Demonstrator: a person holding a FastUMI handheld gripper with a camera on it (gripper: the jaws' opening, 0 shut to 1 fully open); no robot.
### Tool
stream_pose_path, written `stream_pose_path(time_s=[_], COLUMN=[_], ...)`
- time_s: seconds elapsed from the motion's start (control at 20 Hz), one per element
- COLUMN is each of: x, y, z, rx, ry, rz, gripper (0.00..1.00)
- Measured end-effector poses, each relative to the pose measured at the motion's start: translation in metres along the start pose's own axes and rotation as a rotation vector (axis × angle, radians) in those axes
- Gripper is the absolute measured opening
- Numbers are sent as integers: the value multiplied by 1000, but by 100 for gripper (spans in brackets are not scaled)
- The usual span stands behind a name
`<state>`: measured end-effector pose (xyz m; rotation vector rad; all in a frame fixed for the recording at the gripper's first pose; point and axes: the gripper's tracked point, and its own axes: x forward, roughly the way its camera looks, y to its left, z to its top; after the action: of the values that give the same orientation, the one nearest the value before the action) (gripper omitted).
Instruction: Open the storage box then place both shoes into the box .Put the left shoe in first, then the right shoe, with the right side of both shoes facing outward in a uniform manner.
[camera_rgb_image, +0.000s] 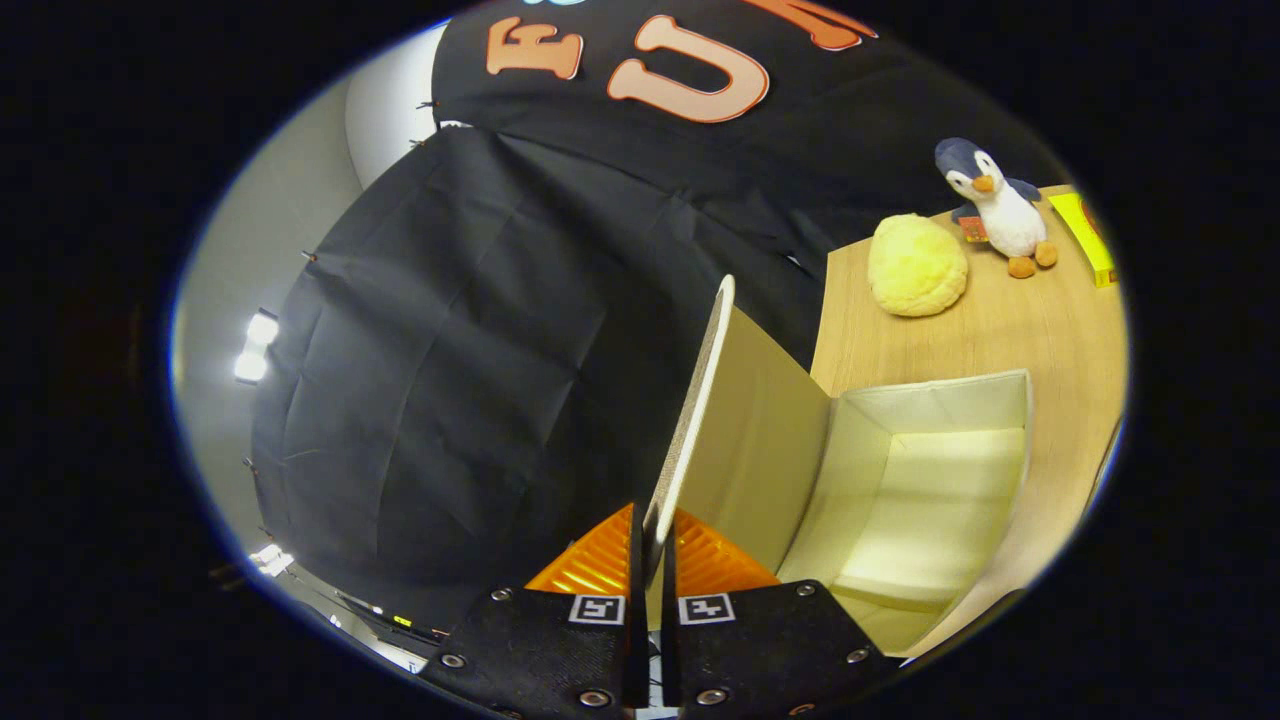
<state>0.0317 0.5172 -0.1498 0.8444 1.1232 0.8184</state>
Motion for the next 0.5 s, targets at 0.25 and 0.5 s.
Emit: stream_pose_path(time_s=[0.25, 0.5], x=[69, 114], y=[23, 39], z=[-21, -47], rx=[-40, -97], ry=[75, 138], rz=[-9, -160], gripper=[5, 7])
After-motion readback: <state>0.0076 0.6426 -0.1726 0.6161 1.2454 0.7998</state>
